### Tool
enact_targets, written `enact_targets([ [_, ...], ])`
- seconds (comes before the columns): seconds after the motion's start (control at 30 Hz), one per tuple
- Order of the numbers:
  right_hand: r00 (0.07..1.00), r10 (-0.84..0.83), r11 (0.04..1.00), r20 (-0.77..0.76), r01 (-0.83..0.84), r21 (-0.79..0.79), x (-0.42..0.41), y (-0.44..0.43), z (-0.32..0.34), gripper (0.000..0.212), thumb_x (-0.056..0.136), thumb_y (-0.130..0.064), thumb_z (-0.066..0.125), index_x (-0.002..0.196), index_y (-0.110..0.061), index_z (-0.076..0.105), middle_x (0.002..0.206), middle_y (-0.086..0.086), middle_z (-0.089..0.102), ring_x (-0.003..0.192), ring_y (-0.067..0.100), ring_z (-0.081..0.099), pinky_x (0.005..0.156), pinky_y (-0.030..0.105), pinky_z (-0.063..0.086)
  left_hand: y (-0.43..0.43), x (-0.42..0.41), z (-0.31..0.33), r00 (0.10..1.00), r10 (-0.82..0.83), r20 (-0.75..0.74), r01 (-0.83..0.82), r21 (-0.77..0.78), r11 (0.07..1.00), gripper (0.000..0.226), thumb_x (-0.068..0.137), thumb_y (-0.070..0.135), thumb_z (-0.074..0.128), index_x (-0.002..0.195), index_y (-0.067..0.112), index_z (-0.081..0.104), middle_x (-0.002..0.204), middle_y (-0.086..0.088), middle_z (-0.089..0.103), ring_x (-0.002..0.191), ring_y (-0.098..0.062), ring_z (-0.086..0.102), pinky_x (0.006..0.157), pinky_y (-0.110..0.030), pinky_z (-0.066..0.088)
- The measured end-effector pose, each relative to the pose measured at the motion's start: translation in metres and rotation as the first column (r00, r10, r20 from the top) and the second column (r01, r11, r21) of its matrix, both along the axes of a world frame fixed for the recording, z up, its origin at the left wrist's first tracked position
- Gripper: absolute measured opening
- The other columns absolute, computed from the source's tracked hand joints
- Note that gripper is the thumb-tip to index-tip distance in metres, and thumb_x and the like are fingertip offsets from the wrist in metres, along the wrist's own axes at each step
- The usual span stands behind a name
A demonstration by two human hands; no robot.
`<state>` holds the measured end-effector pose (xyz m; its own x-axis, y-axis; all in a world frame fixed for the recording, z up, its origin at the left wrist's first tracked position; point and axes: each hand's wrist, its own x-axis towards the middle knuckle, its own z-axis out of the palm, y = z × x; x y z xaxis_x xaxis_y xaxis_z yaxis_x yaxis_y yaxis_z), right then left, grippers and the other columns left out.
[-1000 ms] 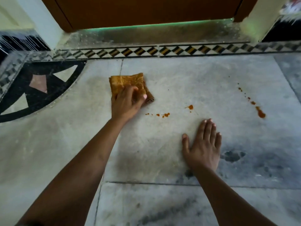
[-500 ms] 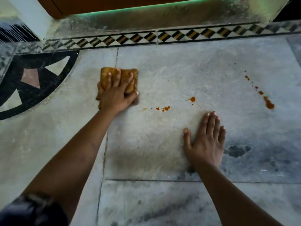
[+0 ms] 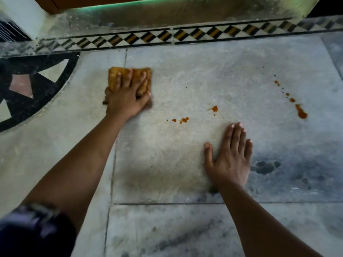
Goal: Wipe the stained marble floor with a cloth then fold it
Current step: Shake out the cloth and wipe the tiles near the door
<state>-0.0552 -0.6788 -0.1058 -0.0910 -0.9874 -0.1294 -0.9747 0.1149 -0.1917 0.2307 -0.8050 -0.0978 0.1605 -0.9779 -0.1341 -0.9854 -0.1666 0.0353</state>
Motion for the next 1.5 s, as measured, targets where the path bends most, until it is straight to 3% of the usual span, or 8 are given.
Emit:
enact_targets([
  [0.13,1.0,-0.006,1.0,-0.007,0.006,-0.002,0.0,0.0,-0.001,0.083,0.085,-0.057,0.015,0.149,-0.008,-0.006,0.158,0.012,-0.007,0.146,0.023,-0.007,0.117,0.037,-0.009,-0.055,-0.04,0.004,0.991,0.108,-0.084,-0.107,0.021,0.994,0.064,0.09,0.063,0.027,0.147,0.043,0.007,0.16,0.002,-0.003,0.144,-0.035,-0.006,0.106,-0.069,0.004],
  [0.33,1.0,-0.006,1.0,-0.004,0.005,-0.02,0.0,0.0,-0.003,0.083,0.086,-0.057,0.017,0.149,-0.007,-0.004,0.158,0.012,-0.004,0.146,0.024,-0.004,0.117,0.037,-0.009,0.019,-0.04,-0.006,0.969,-0.246,0.009,0.246,-0.028,0.969,0.061,0.086,0.064,0.02,0.144,0.05,0.007,0.159,0.008,-0.001,0.145,-0.026,-0.002,0.107,-0.059,0.016],
  [0.67,1.0,-0.014,0.999,0.012,0.014,-0.037,0.0,0.001,-0.004,0.082,0.087,-0.058,0.015,0.149,-0.008,-0.005,0.158,0.012,-0.005,0.146,0.023,-0.005,0.117,0.036,-0.01,-0.121,-0.017,0.005,0.95,0.261,-0.174,-0.265,0.002,0.964,0.063,0.089,0.062,0.022,0.147,0.043,0.006,0.159,-0.005,0.002,0.144,-0.038,0.001,0.109,-0.064,0.004],
  [0.87,1.0,-0.002,1.0,0.01,0.003,-0.026,0.0,0.0,-0.003,0.081,0.087,-0.057,0.015,0.149,-0.008,-0.004,0.158,0.012,-0.004,0.146,0.023,-0.005,0.118,0.038,-0.008,-0.078,-0.026,-0.006,0.988,-0.157,-0.006,0.157,-0.018,0.987,0.066,0.09,0.063,0.028,0.147,0.043,0.001,0.16,0.0,-0.001,0.143,-0.035,0.008,0.109,-0.061,0.011],
  [1.07,1.0,-0.009,1.0,0.011,0.009,-0.029,0.0,0.0,-0.003,0.082,0.086,-0.057,0.014,0.149,-0.006,-0.001,0.158,0.014,0.0,0.146,0.025,-0.001,0.118,0.039,-0.005,-0.113,0.029,0.015,0.913,0.357,-0.199,-0.359,0.031,0.933,0.074,0.084,0.066,0.033,0.148,0.036,0.011,0.159,-0.008,0.006,0.142,-0.038,0.012,0.112,-0.059,0.01],
  [1.17,1.0,-0.008,1.0,0.013,0.008,-0.03,0.0,0.0,-0.003,0.082,0.086,-0.057,0.013,0.148,-0.006,-0.001,0.158,0.014,0.0,0.146,0.025,-0.001,0.118,0.039,-0.005,-0.132,-0.001,0.025,0.936,0.262,-0.237,-0.265,0.019,0.964,0.07,0.086,0.06,0.035,0.147,0.033,0.016,0.157,-0.01,0.015,0.14,-0.038,0.018,0.109,-0.059,0.015],
  [1.33,1.0,-0.007,1.0,0.015,0.007,-0.01,0.001,0.0,-0.001,0.082,0.085,-0.058,0.011,0.148,-0.008,-0.007,0.158,0.013,-0.004,0.146,0.024,-0.004,0.118,0.039,-0.007,-0.037,-0.024,0.005,0.976,-0.206,-0.075,0.209,0.031,0.977,0.082,0.08,0.076,0.026,0.148,0.039,-0.001,0.159,-0.004,-0.002,0.144,-0.031,0.011,0.112,-0.054,0.01],
  [1.5,1.0,-0.009,1.0,0.015,0.009,-0.019,0.0,0.0,-0.003,0.082,0.085,-0.058,0.012,0.148,-0.007,-0.005,0.158,0.013,-0.003,0.146,0.024,-0.003,0.118,0.038,-0.008,-0.052,0.011,-0.001,0.999,0.012,-0.052,-0.011,0.02,1.0,0.077,0.081,0.075,0.03,0.147,0.044,0.002,0.16,0.001,-0.003,0.145,-0.028,0.005,0.11,-0.062,0.009],
])
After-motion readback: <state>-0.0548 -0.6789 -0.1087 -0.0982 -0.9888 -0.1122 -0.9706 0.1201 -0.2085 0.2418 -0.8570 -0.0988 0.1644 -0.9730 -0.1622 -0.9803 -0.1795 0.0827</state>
